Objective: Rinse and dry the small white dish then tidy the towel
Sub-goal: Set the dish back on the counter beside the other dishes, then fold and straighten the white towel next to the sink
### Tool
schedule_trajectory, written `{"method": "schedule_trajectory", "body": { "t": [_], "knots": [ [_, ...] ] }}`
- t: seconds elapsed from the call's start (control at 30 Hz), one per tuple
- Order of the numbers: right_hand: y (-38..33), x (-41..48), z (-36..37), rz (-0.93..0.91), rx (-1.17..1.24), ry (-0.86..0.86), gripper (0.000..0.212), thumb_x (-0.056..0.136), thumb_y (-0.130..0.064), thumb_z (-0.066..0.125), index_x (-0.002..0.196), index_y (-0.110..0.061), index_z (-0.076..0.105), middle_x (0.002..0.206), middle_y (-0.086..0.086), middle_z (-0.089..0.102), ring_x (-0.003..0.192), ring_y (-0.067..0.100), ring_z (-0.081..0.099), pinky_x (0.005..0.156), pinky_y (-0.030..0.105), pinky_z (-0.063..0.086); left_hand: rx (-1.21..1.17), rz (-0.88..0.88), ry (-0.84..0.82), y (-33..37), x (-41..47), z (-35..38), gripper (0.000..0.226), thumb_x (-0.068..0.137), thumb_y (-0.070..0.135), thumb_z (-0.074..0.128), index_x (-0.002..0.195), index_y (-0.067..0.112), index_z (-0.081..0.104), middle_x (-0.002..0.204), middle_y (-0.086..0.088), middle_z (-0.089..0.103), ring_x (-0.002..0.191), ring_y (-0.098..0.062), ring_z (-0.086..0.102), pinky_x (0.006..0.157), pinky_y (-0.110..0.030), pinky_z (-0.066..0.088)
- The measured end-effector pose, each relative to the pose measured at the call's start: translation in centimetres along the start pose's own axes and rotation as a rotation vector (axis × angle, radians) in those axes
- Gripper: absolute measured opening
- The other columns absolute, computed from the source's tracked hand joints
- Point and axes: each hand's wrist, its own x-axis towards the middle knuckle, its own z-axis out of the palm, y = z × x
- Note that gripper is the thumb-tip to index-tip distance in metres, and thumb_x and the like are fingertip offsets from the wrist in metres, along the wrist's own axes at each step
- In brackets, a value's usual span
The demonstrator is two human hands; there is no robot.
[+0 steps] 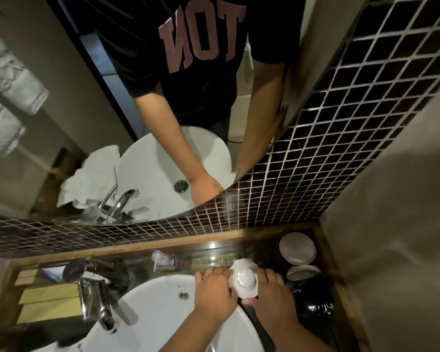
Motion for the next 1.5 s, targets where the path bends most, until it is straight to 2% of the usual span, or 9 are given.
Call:
{"method": "schedule_trajectory", "body": {
  "t": [0.3,0.5,0.67,0.77,0.9,1.03,1.17,1.3,1.5],
  "knots": [
    [-0.3,-0.3,1.0,0.034,0.053,0.063,0.093,0.089,-0.058,0.062,0.158,-0.019,0.012,0.159,-0.001,0.029,0.143,0.018,0.029,0.112,0.030,0.034,-0.067,0.030,0.054,0.5,-0.6,0.3,0.053,0.088,0.035,0.042,0.141,0.034,0.045,0.146,0.008,0.045,0.140,-0.020,0.025,0.106,-0.038,0.018],
    [-0.7,-3.9,1.9,-0.037,-0.037,0.114,0.101,0.101,-0.037,0.050,0.143,-0.019,-0.039,0.168,0.011,-0.006,0.153,0.027,0.008,0.117,0.035,0.029,-0.034,0.137,0.179,-1.3,-4.6,1.1,0.052,0.092,0.038,0.041,0.143,0.028,0.044,0.153,0.002,0.041,0.147,-0.027,0.023,0.116,-0.049,0.015],
    [-4.1,-7.9,1.8,-0.055,0.028,0.168,0.082,0.099,-0.021,0.054,0.159,-0.019,-0.002,0.167,0.016,0.001,0.152,0.038,0.012,0.115,0.047,0.036,-0.019,0.129,0.197,-4.8,-9.6,0.6,0.048,0.093,0.033,0.048,0.140,0.026,0.048,0.150,0.000,0.045,0.144,-0.026,0.030,0.115,-0.053,0.019],
    [-7.0,-10.4,3.5,-0.206,0.108,0.188,0.073,0.099,-0.020,0.057,0.160,-0.022,0.016,0.166,0.010,0.015,0.149,0.033,0.023,0.117,0.038,0.031,-0.072,0.051,0.260,-8.5,-13.8,1.4,0.046,0.091,0.032,0.048,0.136,0.028,0.052,0.149,0.001,0.046,0.142,-0.025,0.033,0.111,-0.052,0.024],
    [-12.8,-13.0,6.3,-0.371,-0.065,0.102,0.070,0.099,-0.044,0.049,0.159,-0.027,0.017,0.165,0.004,0.022,0.148,0.029,0.029,0.118,0.047,0.019,-0.205,-0.075,0.429,-13.9,-19.7,2.2,0.043,0.083,0.033,0.064,0.127,0.028,0.062,0.138,0.002,0.058,0.131,-0.023,0.049,0.109,-0.053,0.033],
    [-21.3,-14.3,8.2,-0.642,-0.027,0.008,0.056,0.096,-0.066,0.028,0.142,-0.038,0.042,0.143,-0.003,0.055,0.122,0.019,0.058,0.104,0.039,0.045,-0.270,-0.373,0.573,-20.3,-26.1,2.5,0.035,0.087,0.034,0.067,0.121,0.031,0.065,0.130,0.003,0.064,0.122,-0.020,0.057,0.108,-0.050,0.040],
    [-30.3,-13.7,12.3,-1.058,-0.179,-0.074,0.059,0.092,-0.032,0.068,0.145,-0.032,0.041,0.147,0.007,0.051,0.127,0.028,0.055,0.103,0.039,0.046,-0.301,-0.719,0.603,-26.8,-32.4,2.7,0.031,0.091,0.037,0.059,0.117,0.023,0.067,0.122,-0.003,0.068,0.116,-0.025,0.060,0.102,-0.049,0.046],
    [-39.4,-12.4,16.0,-0.973,-0.140,-0.112,0.057,0.096,-0.034,0.062,0.148,-0.026,0.039,0.155,0.013,0.040,0.136,0.035,0.045,0.105,0.048,0.045,-0.375,-0.978,0.470,-31.2,-35.7,4.3,0.042,0.099,0.024,0.049,0.141,0.021,0.048,0.145,-0.008,0.049,0.133,-0.028,0.044,0.110,-0.041,0.038],
    [-43.4,-10.6,20.6,-0.667,-0.309,-0.130,0.088,0.089,-0.057,0.063,0.156,-0.024,0.016,0.155,0.020,0.035,0.138,0.045,0.038,0.108,0.056,0.038,-0.691,-1.084,0.345,-33.4,-35.2,5.4,0.039,0.104,0.029,0.041,0.134,0.006,0.051,0.134,-0.016,0.056,0.123,-0.033,0.053,0.099,-0.035,0.042]
  ]
}}
